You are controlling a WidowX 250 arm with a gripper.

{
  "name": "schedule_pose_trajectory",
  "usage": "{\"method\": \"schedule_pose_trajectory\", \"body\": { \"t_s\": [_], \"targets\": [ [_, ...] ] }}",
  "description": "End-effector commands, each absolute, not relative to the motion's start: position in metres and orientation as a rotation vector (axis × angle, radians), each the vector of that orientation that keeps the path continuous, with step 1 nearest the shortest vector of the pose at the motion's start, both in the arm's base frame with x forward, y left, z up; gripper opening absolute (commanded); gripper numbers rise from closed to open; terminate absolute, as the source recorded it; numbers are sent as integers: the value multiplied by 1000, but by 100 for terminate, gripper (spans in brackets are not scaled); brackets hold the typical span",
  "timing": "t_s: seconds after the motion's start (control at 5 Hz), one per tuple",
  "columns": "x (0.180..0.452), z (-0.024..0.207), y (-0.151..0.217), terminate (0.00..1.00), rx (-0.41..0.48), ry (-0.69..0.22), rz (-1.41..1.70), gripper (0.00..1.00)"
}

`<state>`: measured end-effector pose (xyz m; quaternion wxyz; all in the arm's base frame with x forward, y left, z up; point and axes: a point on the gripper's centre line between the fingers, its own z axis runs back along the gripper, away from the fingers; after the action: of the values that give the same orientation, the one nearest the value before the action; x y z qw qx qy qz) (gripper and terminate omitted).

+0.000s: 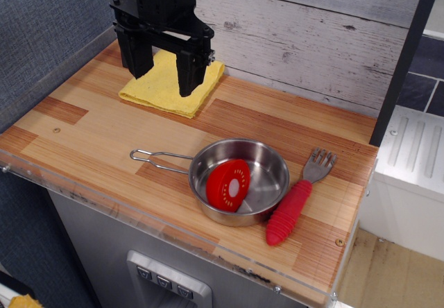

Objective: Place red ring on the left edge

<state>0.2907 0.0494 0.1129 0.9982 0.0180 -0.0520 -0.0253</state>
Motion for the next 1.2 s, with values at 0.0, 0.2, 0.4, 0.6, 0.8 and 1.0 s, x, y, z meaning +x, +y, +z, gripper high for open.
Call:
{"method": "schedule_pose_trajectory", "body": {
  "t_s": [0.0,0.2,0.4,0.6,0.8,1.0],
  "targets": [
    [291,113,49,0,36,-104,-51,100],
    [278,100,16,0,11,-93,-110,100],
    [265,85,-7,0,21,-82,-168,100],
    [255,71,-27,0,48,-72,-240,100],
    [252,62,-34,0,59,-69,-268,100],
    [254,51,-38,0,65,-59,-273,100]
  ]
}}
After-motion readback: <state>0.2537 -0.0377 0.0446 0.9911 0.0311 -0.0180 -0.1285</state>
